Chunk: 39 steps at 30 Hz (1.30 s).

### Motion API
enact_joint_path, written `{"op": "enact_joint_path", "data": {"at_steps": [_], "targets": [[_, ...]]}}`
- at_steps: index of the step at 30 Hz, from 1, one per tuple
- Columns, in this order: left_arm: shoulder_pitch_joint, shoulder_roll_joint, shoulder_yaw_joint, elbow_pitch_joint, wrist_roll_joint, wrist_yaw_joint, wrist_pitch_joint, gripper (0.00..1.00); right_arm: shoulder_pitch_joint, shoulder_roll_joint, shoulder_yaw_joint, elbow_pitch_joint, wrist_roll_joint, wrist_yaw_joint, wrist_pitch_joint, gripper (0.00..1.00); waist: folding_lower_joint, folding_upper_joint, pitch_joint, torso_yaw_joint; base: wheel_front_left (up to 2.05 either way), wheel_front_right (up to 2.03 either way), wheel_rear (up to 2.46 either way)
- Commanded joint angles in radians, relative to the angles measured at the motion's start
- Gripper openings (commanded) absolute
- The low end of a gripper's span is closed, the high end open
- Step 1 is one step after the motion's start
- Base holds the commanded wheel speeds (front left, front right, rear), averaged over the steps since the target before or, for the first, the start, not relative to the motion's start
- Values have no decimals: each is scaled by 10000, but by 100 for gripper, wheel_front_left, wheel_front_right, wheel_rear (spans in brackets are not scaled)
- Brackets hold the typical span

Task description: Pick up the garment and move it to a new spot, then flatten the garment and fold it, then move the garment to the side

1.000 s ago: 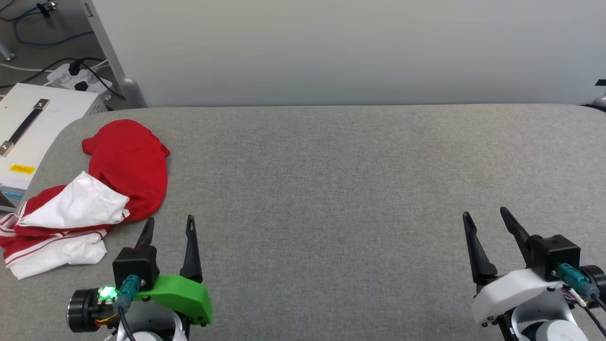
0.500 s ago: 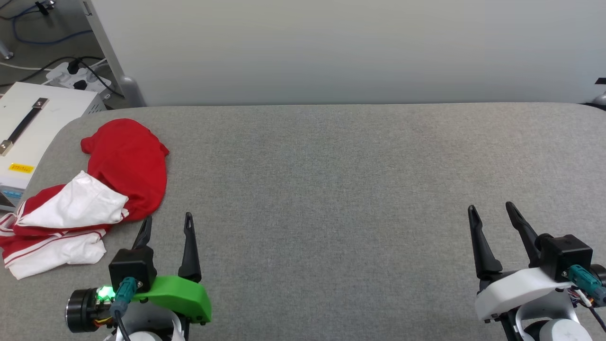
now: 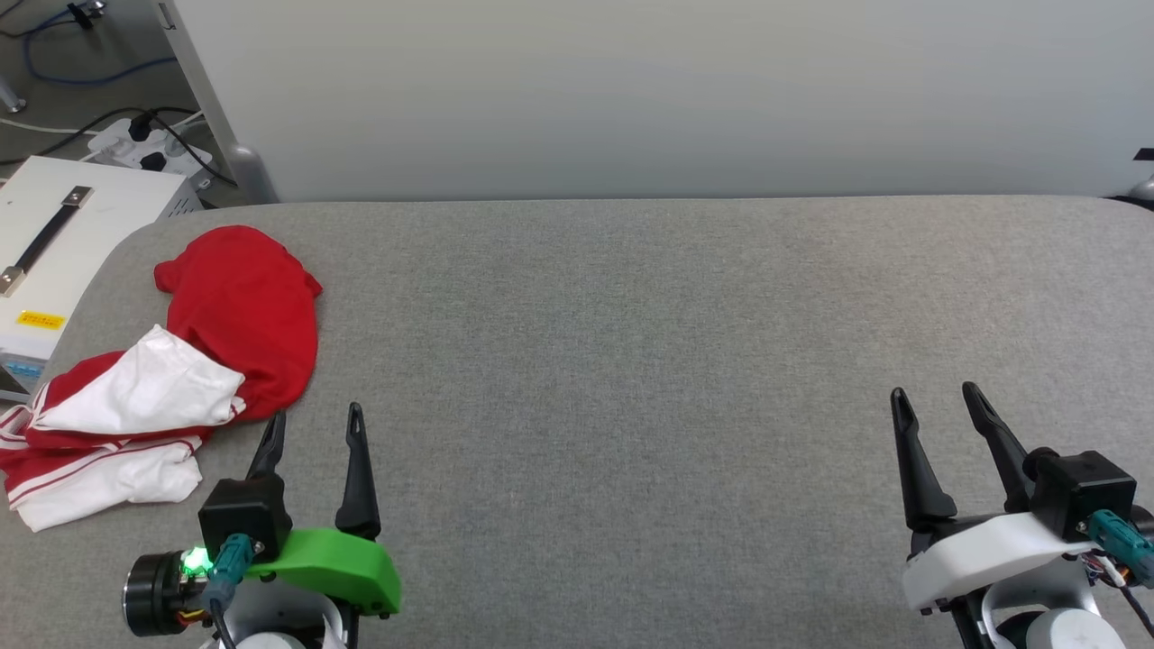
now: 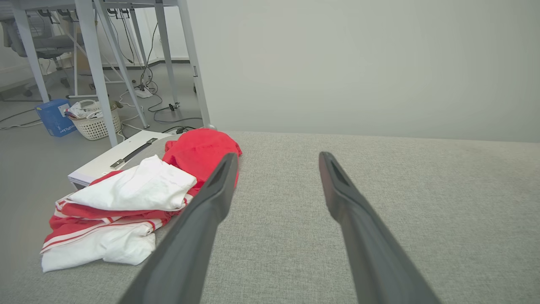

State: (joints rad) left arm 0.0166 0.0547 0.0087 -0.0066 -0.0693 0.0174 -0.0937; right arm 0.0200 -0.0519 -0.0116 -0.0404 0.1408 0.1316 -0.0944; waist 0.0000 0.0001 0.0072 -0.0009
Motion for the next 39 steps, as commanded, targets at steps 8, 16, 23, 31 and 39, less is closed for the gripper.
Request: {"op": "enact_joint_path", "data": {"at_steps": [8,16,23,31,39], "targets": [[77,-21,82,105,-212,-49,-258,100,185,8,40,74,104,-4,-270,100,0,-1,63,-4,0,0,0],[77,-24,93,195,-284,-55,-423,100,243,9,70,153,41,-5,-432,100,0,-1,120,-1,0,0,0],[81,-26,83,313,-324,-84,-565,100,292,10,111,219,-6,-5,-573,100,0,-1,163,6,0,0,0],[105,-29,98,406,-433,-85,-730,100,338,11,123,191,62,-6,-736,100,0,-1,193,0,0,0,0],[106,-32,93,361,-526,-76,-900,100,345,12,192,20,73,-7,-903,100,0,-1,235,-5,0,0,0]]}}
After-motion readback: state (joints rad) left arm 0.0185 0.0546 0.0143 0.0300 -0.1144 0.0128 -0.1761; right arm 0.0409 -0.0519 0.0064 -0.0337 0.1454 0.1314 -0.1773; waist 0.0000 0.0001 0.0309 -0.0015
